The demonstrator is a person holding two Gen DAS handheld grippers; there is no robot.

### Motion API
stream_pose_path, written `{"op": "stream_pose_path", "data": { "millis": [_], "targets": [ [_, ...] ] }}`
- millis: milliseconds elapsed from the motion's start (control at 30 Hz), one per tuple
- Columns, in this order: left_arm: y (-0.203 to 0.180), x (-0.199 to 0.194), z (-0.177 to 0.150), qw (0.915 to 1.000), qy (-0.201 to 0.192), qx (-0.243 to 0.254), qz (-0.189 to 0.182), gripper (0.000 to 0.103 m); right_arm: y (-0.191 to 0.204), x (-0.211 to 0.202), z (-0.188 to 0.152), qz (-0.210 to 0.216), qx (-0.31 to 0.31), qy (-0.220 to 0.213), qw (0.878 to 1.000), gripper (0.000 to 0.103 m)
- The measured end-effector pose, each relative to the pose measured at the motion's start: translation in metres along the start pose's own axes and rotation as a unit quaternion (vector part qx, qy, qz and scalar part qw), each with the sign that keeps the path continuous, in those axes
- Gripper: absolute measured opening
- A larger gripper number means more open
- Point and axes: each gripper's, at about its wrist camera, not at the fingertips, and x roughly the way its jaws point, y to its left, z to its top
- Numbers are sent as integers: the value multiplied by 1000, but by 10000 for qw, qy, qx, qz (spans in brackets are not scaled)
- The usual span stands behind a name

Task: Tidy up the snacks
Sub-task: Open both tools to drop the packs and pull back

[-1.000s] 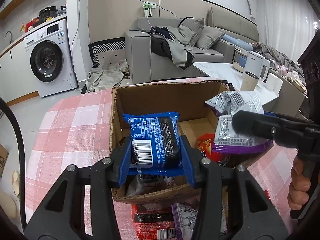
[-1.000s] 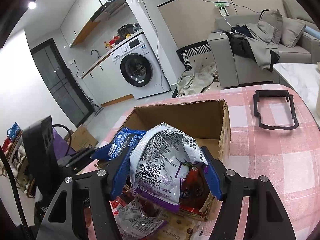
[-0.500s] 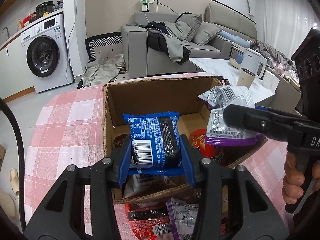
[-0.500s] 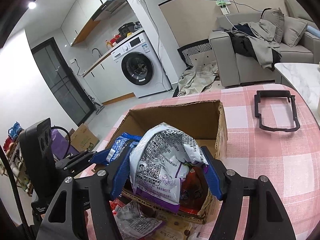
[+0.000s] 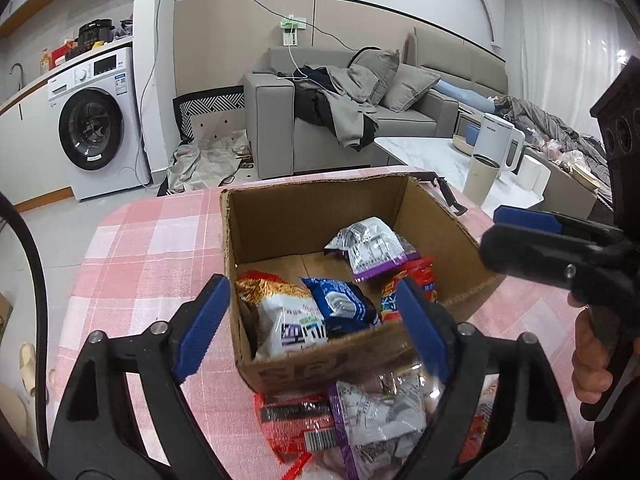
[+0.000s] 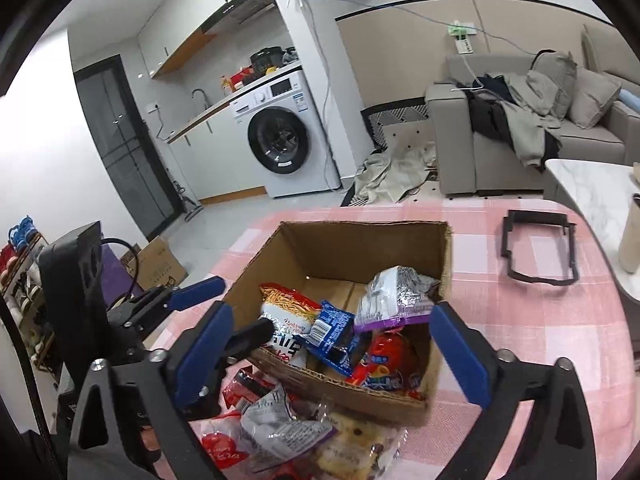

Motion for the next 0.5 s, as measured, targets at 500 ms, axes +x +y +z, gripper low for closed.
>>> {"op": "stream_pose_path", "data": {
  "millis": [500],
  "targets": [
    [-4,-80,-47,9992,-293,-109,260,102,5,-47,-46,-224,20,113,9997,103]
  ]
}}
